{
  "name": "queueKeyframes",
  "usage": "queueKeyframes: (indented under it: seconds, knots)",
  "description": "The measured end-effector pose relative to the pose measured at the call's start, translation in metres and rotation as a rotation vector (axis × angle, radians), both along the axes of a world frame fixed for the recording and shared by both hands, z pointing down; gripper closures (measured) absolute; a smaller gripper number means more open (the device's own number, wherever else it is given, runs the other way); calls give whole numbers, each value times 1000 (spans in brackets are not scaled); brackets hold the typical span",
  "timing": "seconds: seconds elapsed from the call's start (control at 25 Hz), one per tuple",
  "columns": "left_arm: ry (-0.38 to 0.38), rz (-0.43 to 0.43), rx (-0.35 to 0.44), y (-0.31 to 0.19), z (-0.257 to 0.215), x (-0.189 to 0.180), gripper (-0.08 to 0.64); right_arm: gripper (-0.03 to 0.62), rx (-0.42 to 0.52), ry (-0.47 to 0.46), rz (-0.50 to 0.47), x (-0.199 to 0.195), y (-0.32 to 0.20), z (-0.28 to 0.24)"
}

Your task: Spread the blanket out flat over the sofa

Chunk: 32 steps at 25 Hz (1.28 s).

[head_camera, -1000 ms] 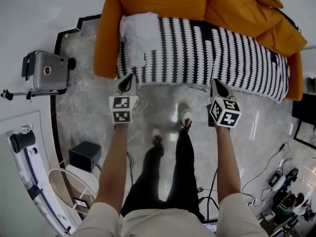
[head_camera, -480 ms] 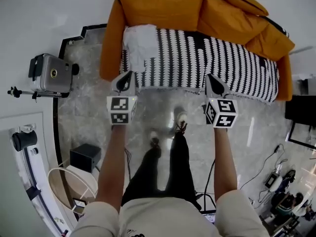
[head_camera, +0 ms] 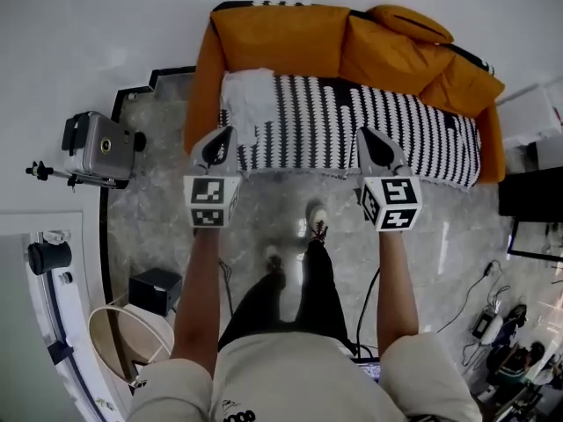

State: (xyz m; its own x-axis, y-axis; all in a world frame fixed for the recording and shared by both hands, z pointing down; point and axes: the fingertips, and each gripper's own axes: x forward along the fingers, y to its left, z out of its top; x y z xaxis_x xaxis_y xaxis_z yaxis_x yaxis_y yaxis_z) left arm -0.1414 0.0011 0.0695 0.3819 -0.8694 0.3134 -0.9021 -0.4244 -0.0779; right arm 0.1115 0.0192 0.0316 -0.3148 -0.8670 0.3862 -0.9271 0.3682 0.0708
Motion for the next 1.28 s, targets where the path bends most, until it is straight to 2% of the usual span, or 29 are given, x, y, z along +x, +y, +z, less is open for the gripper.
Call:
queueKeyframes:
  seconds: [0.36, 0.92, 1.28]
  knots:
    - [-8, 22, 56, 17, -71, 2, 549, 589, 68, -10, -32, -13, 13, -80]
    - [-17, 80, 269, 58, -210, 24, 549, 589, 252, 34, -70, -15, 58, -204]
    - [-7, 114, 347, 99, -263, 35, 549, 589, 361, 56, -91, -20, 91, -260]
